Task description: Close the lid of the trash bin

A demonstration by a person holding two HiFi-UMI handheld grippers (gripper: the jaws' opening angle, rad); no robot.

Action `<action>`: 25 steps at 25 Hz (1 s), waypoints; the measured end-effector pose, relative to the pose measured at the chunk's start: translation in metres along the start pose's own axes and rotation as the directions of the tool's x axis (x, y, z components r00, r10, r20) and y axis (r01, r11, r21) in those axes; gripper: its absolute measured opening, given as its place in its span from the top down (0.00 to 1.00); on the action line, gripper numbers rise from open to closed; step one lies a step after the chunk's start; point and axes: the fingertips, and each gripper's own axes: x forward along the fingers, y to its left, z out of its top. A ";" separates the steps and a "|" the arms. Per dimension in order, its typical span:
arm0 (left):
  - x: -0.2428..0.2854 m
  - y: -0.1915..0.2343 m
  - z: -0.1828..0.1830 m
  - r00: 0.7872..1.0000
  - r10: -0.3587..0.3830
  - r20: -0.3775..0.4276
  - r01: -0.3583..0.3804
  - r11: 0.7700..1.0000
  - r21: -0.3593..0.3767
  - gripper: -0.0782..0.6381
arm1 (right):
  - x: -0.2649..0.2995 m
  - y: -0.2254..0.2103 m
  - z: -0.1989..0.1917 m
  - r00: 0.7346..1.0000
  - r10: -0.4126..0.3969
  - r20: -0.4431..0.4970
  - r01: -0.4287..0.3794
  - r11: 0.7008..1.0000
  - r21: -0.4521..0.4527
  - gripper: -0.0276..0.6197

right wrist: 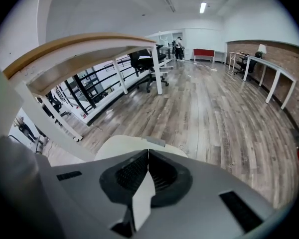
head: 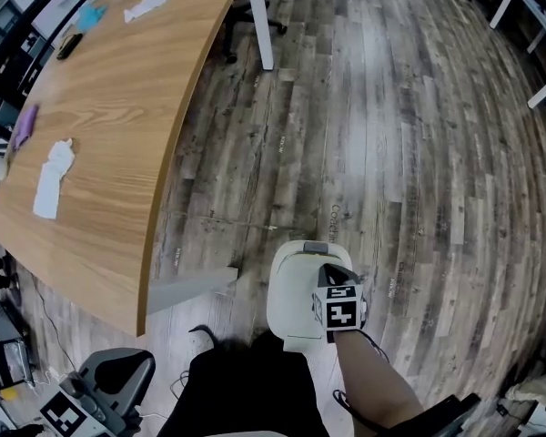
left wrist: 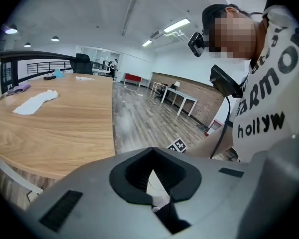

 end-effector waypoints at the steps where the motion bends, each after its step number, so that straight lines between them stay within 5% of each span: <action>1: 0.000 0.000 0.000 1.000 0.001 0.002 -0.001 1.000 -0.002 0.88 | 0.004 -0.001 -0.002 1.000 0.002 -0.010 -0.002 1.000 -0.004 0.94; 14: -0.003 -0.001 0.003 1.000 0.011 0.028 -0.010 1.000 -0.019 0.88 | 0.051 -0.014 -0.016 0.985 0.030 -0.173 -0.006 0.991 0.137 0.94; 18: -0.004 -0.001 0.003 0.999 0.015 0.035 -0.014 1.000 -0.025 0.88 | 0.056 -0.010 -0.014 0.964 0.019 -0.267 -0.022 1.000 -0.006 0.94; 25: -0.005 -0.001 0.002 0.999 0.027 0.046 -0.025 0.999 -0.039 0.88 | 0.060 -0.011 -0.012 0.976 -0.027 -0.214 0.015 0.998 -0.057 0.94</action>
